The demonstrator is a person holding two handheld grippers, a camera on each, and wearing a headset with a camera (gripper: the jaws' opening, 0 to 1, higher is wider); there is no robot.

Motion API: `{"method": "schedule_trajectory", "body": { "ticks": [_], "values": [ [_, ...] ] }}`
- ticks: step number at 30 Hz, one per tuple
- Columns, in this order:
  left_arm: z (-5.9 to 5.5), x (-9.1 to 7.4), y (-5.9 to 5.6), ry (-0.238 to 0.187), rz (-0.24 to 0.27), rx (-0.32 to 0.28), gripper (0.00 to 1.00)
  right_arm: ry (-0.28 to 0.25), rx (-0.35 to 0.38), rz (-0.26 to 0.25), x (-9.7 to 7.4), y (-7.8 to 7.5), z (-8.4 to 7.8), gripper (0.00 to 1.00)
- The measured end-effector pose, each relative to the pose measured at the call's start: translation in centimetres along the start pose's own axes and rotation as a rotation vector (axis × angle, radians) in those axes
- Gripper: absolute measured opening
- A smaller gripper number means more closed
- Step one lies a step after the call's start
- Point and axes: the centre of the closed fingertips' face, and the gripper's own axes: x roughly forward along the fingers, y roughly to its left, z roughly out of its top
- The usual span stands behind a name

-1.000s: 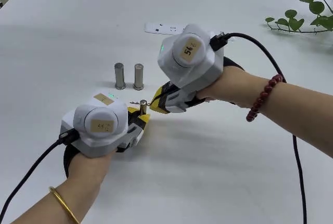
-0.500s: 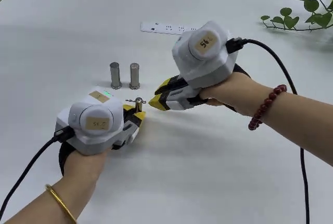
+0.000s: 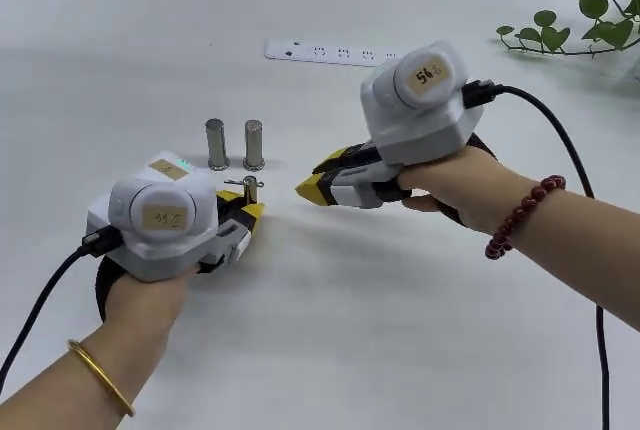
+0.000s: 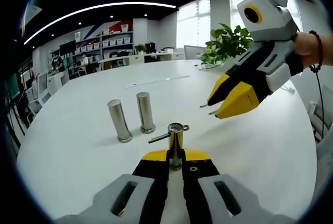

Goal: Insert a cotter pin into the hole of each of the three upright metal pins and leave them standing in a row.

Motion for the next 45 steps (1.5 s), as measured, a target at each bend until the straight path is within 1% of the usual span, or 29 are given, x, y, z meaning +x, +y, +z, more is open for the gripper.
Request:
{"method": "schedule_trajectory", "body": {
  "ticks": [7, 13, 16, 18, 23, 26, 30, 33, 35, 38, 41, 45],
  "values": [
    [0.0, 0.2, 0.1, -0.003, 0.004, -0.009, 0.06, -0.002, 0.025, -0.012, -0.2, -0.1, -0.3, 0.14],
    [0.1, 0.2, 0.1, -0.001, 0.006, -0.024, 0.06, 0.0, 0.038, -0.019, -0.2, -0.6, -0.4, 0.14],
    [0.0, 0.2, 0.1, 0.008, 0.007, -0.025, 0.07, -0.001, 0.051, -0.02, -0.3, -0.7, -0.5, 0.15],
    [-0.2, 0.3, 0.1, 0.02, 0.012, -0.026, 0.09, -0.002, 0.055, -0.024, -0.4, -0.7, -0.4, 0.15],
    [-0.2, 0.2, 0.3, 0.018, 0.019, -0.03, 0.19, -0.017, 0.073, -0.03, -0.6, -0.9, -0.2, 0.16],
    [0.0, -0.1, 0.2, 0.012, 0.013, -0.037, 0.25, -0.03, 0.082, -0.031, -0.6, -1.0, 0.0, 0.16],
    [0.4, -0.7, 0.4, 0.002, 0.012, -0.048, 0.33, -0.063, 0.1, -0.029, -0.4, -1.0, 0.7, 0.17],
    [0.7, -1.2, 0.4, -0.008, 0.004, -0.055, 0.44, -0.103, 0.114, -0.027, -0.1, -1.2, 1.5, 0.18],
    [1.1, -1.6, 0.4, -0.024, -0.004, -0.058, 0.48, -0.128, 0.12, -0.028, 0.0, -1.4, 2.1, 0.19],
    [1.7, -2.1, 0.3, -0.04, -0.014, -0.057, 0.54, -0.149, 0.134, -0.02, 0.3, -1.5, 2.8, 0.21],
    [2.0, -2.7, 0.2, -0.052, -0.022, -0.072, 0.61, -0.18, 0.116, -0.023, 0.6, -1.7, 3.7, 0.22],
    [2.2, -3.1, -0.3, -0.056, -0.036, -0.066, 0.7, -0.211, 0.106, -0.023, 1.2, -1.8, 4.5, 0.25]
  ]
}}
